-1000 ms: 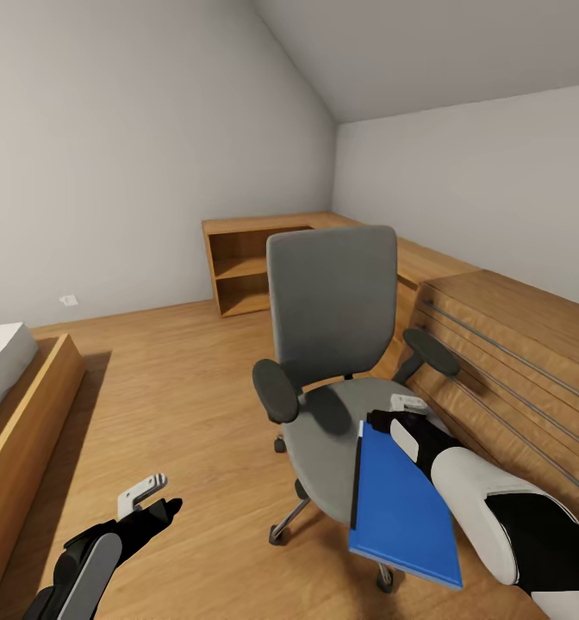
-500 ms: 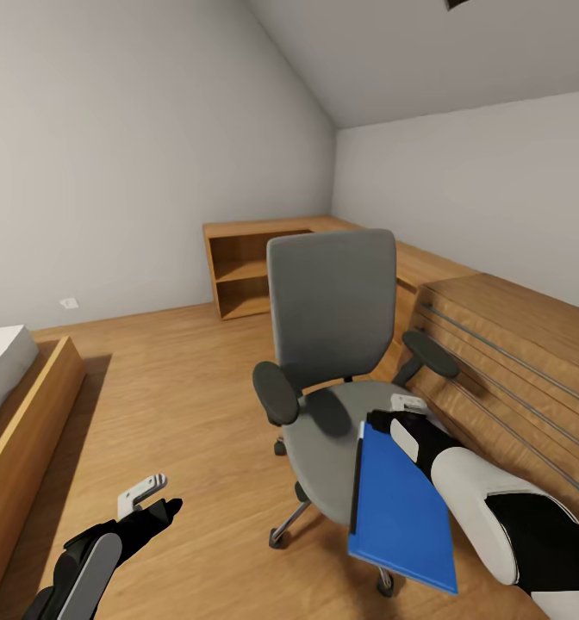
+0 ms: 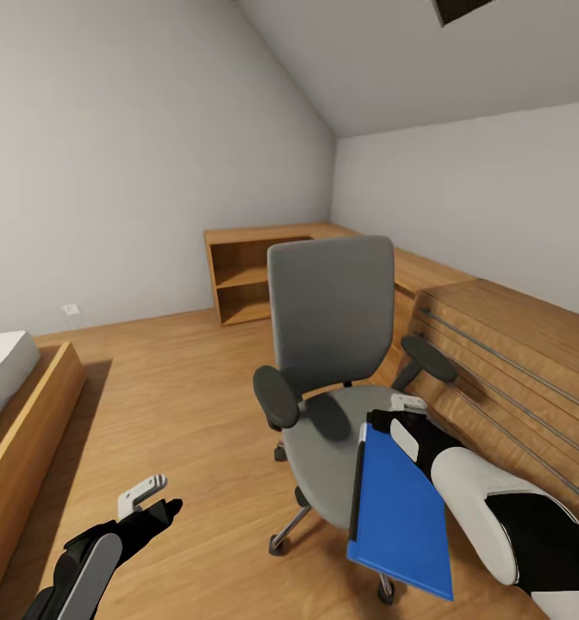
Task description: In the bedroom, organize the workspace by keeping the computer under the desk, ensuring the monitor is on the desk, placing the keyboard on the desk next to the monitor, placing the mouse on the desk next to the keyboard, moving the folder from the swivel chair onto the desk next to the mouse, stacking the notebook on top of the folder with the pen on top of the notebook, and positioning the swivel chair next to the desk.
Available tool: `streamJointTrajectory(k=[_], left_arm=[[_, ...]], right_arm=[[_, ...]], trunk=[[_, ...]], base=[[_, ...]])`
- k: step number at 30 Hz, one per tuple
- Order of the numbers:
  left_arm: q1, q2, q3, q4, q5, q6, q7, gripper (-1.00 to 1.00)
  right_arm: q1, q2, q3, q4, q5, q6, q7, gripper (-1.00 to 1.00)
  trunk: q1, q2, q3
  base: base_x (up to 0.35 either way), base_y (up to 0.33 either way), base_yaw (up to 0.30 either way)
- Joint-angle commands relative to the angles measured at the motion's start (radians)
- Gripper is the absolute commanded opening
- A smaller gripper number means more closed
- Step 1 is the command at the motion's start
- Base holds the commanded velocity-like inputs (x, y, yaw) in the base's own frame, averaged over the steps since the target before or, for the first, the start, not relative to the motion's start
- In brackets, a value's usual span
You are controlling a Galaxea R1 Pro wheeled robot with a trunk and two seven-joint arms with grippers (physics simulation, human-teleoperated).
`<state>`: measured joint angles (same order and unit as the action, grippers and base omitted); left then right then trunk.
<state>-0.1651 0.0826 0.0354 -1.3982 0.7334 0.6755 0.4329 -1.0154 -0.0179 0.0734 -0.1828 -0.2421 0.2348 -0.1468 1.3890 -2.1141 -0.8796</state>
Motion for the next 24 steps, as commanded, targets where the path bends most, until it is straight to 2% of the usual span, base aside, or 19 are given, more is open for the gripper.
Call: streamJointTrajectory(k=[1, 24], left_arm=[[-0.001, 0.0, 0.0, -0.001, 0.011, 0.003, 0.009, 1.0], [-0.001, 0.0, 0.0, -0.001, 0.011, 0.003, 0.007, 1.0]], right_arm=[[0.0, 0.0, 0.008, -0.003, -0.009, 0.006, -0.005, 1.0], [0.0, 0.0, 0.008, -0.018, -0.01, 0.007, -0.005, 1.0]], trunk=[[0.0, 0.0, 0.001], [0.0, 0.0, 0.033]], base=[[0.0, 0.0, 0.0], [0.0, 0.0, 0.0]])
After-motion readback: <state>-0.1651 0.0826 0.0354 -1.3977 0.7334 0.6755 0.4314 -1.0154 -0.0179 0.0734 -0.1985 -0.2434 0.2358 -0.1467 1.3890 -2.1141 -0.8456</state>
